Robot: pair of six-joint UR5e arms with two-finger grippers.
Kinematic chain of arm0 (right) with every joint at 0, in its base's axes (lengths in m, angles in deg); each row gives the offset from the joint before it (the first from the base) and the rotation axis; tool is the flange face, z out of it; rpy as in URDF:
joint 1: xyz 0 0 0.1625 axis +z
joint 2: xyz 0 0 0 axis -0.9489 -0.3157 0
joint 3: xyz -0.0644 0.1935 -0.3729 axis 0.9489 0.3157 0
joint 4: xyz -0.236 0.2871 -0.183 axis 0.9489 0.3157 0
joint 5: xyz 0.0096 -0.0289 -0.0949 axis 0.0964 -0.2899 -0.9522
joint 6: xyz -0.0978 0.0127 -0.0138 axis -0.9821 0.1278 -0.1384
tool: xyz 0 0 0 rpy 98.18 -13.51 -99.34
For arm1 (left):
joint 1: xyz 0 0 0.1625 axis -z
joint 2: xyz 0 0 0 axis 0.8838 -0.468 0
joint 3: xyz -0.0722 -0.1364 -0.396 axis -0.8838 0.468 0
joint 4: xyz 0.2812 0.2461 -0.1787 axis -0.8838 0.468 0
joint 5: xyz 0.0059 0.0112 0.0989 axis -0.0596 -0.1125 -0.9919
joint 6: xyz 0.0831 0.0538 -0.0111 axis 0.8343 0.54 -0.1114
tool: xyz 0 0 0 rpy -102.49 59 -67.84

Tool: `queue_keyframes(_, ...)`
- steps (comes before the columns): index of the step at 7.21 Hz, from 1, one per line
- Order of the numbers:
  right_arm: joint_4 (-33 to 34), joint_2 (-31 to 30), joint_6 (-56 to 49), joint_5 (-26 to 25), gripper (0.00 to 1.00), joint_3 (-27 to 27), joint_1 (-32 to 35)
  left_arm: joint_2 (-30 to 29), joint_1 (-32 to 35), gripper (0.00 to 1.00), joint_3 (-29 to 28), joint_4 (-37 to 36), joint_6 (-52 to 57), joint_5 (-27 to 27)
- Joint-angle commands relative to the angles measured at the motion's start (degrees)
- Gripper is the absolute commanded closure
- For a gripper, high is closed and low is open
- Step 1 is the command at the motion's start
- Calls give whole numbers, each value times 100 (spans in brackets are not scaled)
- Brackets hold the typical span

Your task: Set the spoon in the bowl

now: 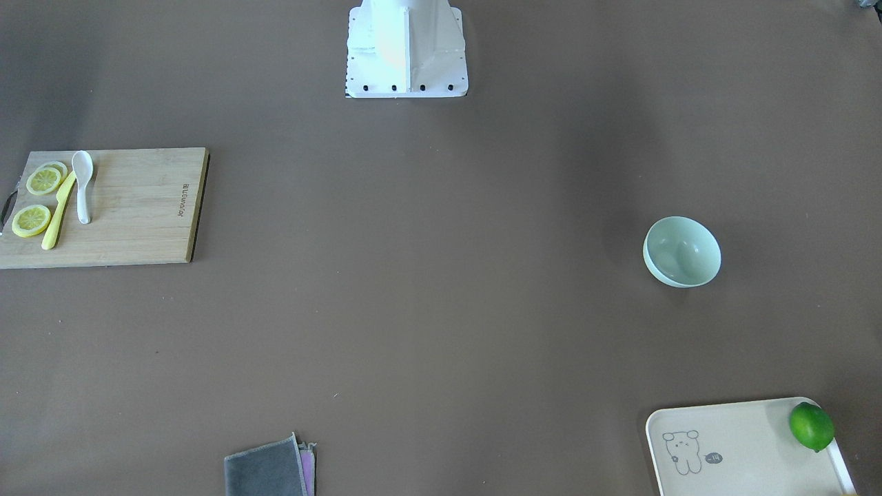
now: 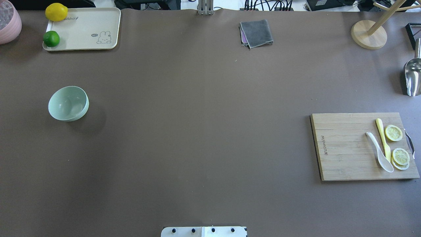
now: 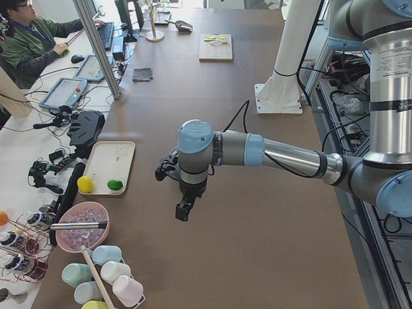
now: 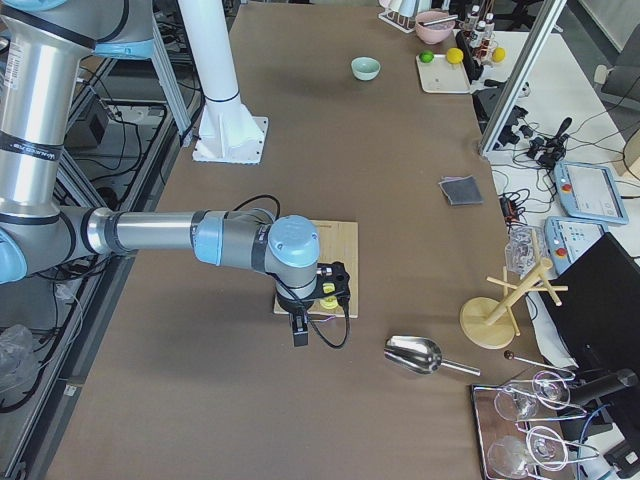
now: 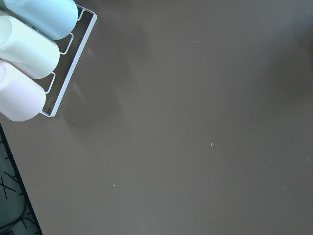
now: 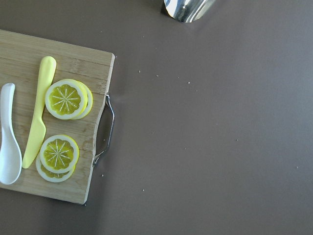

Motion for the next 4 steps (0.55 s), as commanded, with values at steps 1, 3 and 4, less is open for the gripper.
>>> queue_keyframes(1,-410,-18,7,190,0,47,-9,25,13,1,-39,943,-10,-12)
queue_keyframes(3,-1207,-9,16,165,0,38,-9,-349,-5,1,-555,1983,-141,31)
queue_keyframes(4,-2013,-27,103,78,0,56,-9,-352,-13,1,-480,2065,-203,58)
